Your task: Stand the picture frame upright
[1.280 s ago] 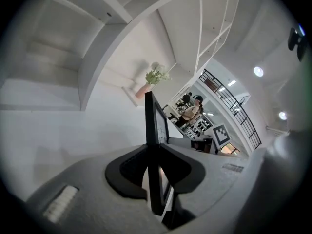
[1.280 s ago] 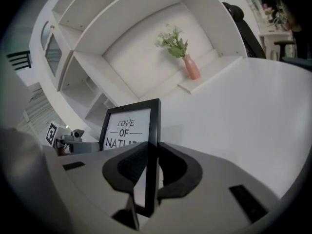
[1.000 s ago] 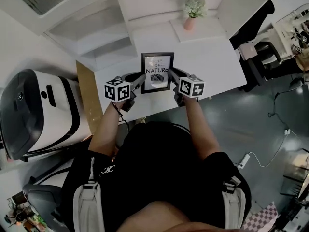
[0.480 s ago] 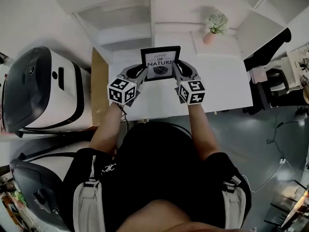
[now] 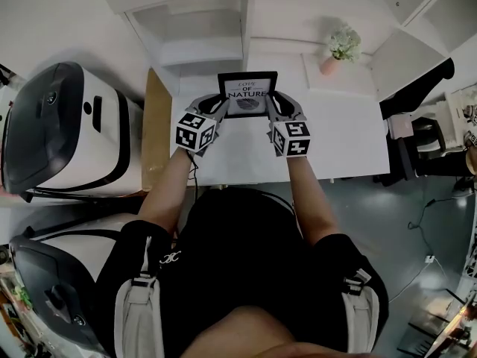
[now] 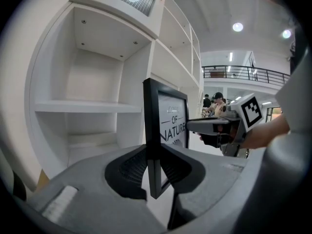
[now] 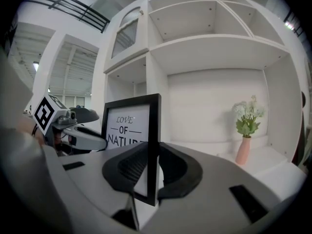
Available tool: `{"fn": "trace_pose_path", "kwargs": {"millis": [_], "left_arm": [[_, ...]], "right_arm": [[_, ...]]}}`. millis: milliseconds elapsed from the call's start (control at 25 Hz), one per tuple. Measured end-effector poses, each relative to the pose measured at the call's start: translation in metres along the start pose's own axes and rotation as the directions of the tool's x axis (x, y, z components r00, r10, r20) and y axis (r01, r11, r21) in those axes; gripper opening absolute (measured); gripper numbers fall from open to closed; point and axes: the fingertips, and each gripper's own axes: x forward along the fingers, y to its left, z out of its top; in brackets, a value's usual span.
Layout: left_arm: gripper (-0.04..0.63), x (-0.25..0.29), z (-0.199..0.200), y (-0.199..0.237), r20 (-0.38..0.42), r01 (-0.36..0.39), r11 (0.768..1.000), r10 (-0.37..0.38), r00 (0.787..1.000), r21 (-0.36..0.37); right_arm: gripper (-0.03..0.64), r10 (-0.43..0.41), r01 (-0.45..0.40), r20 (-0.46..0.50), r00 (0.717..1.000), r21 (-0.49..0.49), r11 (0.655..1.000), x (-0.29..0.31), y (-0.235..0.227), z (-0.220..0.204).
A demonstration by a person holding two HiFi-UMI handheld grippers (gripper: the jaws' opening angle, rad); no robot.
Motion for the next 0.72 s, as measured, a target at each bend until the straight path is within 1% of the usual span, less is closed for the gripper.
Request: {"fn": "trace_pose_path", "kwargs": {"millis": [160, 440, 720], "left_arm": [[0.087, 0.015, -0.009, 0.008, -0.039, -0.006, 0.999, 0.007, 0.999, 0.034], [0.087, 0.041, -0.02, 0.026, -0.087, -0.004, 0.998, 0.01, 0.996, 0.067], [0.089, 0.066, -0.039, 0.047, -0.135, 0.001, 0.999, 0.006, 0.991, 0.048]], "right_arm": [[0.072, -0.012, 0.012, -0.043, 0.999, 0.011, 1.0, 0.015, -0.009, -0.015], [0.072, -0.048, 0.051, -0.093, 0.995, 0.031, 0.998, 0.042, -0.023, -0.035], [0.071, -0.07, 0.075, -0.146, 0.987, 0.026, 0.997, 0.066, -0.031, -0.053]]}}
